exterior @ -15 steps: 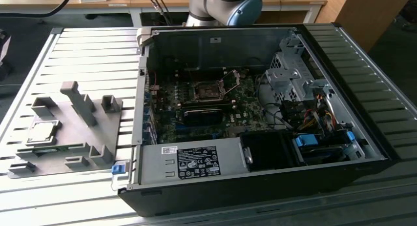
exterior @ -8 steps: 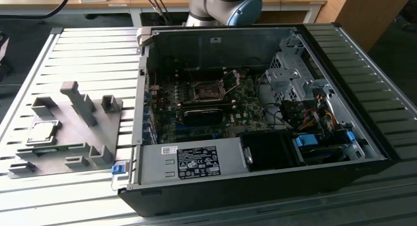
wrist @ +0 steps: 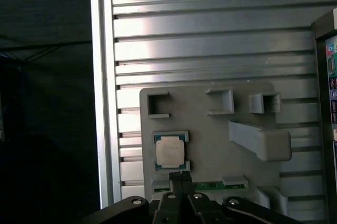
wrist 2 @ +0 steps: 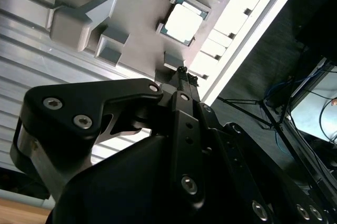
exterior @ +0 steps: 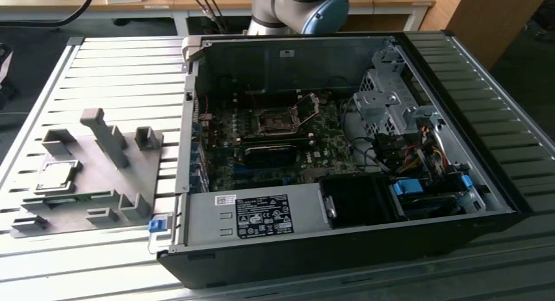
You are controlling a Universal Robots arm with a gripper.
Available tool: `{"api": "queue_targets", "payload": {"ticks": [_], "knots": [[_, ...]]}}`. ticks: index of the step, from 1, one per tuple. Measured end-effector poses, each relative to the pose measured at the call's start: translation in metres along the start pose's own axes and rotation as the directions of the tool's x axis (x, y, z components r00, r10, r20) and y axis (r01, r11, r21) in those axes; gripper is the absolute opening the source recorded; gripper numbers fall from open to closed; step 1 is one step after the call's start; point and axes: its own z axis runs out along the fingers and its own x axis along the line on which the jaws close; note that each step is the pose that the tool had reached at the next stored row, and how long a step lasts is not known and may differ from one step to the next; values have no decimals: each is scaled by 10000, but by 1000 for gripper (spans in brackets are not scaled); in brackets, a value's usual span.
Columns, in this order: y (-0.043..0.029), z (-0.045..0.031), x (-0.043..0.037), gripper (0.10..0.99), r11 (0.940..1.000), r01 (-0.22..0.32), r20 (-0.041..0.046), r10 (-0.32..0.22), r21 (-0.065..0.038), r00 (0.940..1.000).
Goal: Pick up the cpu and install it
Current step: 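Pick up the cpu and move it towards the insertion slot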
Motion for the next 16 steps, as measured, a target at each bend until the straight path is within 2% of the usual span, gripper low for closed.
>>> {"api": "queue_targets", "payload": {"ticks": [16], "knots": [[-5, 69, -1, 106, 10000, 0, -2, 0, 0, 10000]]}}
